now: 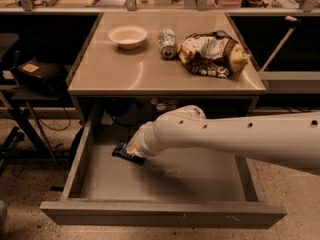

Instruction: Pick rxbar blueberry from top drawer and place on counter

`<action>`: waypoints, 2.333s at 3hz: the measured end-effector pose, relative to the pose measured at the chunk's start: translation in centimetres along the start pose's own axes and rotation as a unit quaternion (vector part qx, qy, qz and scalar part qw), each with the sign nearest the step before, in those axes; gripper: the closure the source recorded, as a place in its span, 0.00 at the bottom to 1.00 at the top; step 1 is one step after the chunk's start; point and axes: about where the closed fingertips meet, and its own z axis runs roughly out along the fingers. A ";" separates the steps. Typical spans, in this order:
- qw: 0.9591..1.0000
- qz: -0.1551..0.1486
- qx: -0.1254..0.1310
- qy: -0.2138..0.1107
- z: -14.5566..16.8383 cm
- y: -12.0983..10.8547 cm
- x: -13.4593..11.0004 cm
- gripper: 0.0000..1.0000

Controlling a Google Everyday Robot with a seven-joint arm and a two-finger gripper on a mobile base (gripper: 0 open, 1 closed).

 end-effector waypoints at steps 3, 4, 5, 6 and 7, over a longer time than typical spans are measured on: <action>1.000 0.000 0.000 0.000 0.0 0.0 0.0 0.00; 1.000 0.000 0.000 0.000 0.0 0.0 0.0 0.00; 1.000 0.016 -0.014 -0.019 1.0 -0.3 0.3 0.00; 0.998 0.035 -0.038 -0.041 3.2 -0.6 0.3 0.00; 0.998 0.038 -0.040 -0.043 3.5 -0.7 0.4 0.00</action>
Offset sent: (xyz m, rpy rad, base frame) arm 0.0000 0.0000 0.0000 0.0000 0.0000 0.0000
